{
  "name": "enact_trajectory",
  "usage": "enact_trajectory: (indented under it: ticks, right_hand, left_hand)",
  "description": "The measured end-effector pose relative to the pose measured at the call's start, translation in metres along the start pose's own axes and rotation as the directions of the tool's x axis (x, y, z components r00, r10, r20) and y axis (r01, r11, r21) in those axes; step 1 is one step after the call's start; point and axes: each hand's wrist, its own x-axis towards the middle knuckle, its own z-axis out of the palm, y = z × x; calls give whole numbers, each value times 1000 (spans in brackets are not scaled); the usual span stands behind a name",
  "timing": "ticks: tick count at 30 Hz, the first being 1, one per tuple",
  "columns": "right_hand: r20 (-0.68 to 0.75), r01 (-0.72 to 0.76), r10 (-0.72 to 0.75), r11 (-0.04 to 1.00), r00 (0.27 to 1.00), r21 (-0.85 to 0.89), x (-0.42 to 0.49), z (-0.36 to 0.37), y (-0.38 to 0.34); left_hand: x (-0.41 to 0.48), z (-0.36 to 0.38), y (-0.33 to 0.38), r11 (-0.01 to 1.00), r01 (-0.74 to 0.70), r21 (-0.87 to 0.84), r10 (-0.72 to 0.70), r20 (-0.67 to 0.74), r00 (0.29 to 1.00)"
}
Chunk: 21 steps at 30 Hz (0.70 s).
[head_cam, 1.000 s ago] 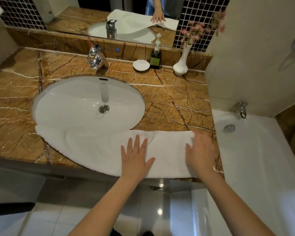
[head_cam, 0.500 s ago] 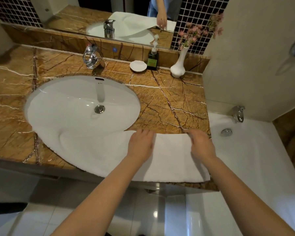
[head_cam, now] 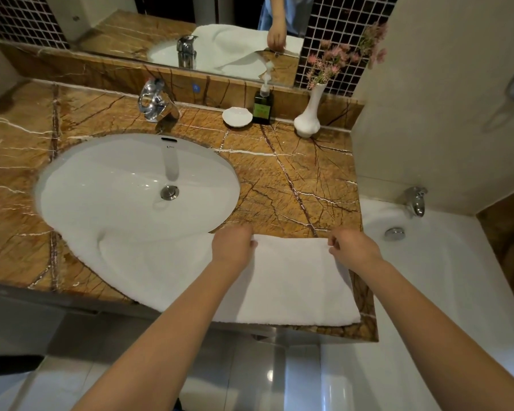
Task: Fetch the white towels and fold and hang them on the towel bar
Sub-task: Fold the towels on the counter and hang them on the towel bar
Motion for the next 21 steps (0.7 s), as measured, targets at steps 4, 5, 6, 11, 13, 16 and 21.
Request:
enact_trajectory:
  ticks: [4, 5, 6, 11, 13, 16, 21]
  right_hand:
    - [-79, 19, -27, 995, 996, -97, 8, -8, 0]
    - [-116, 34, -45, 994, 992, -104, 10, -8, -1]
    - [-128, 41, -55, 994, 990, -104, 12, -7, -4]
    - [-126, -31, 15, 992, 992, -125, 9, 3, -12]
    - [-196, -70, 23, 969, 980, -238, 4, -1, -20]
    - [-302, 7, -85, 968, 950, -251, -9, -5, -58]
    - [-333, 403, -384, 915, 861, -13, -52, -10, -172]
  left_hand:
    - [1, 3, -1, 1000, -4, -13, 4, 4, 1000]
    - [1, 4, -2, 1000, -3, -17, 3, 4, 1000]
    - [1, 5, -2, 1000, -2, -20, 2, 1, 1000]
    - [-2, 5, -1, 1000, -21, 3, 21, -37, 999]
    - [-5, 4, 0, 1000, -21, 2, 21, -42, 999]
    - [-7, 1, -4, 990, -70, -126, 65, -41, 997]
    - [-15, -20, -50, 936, -165, -312, 143, -91, 985]
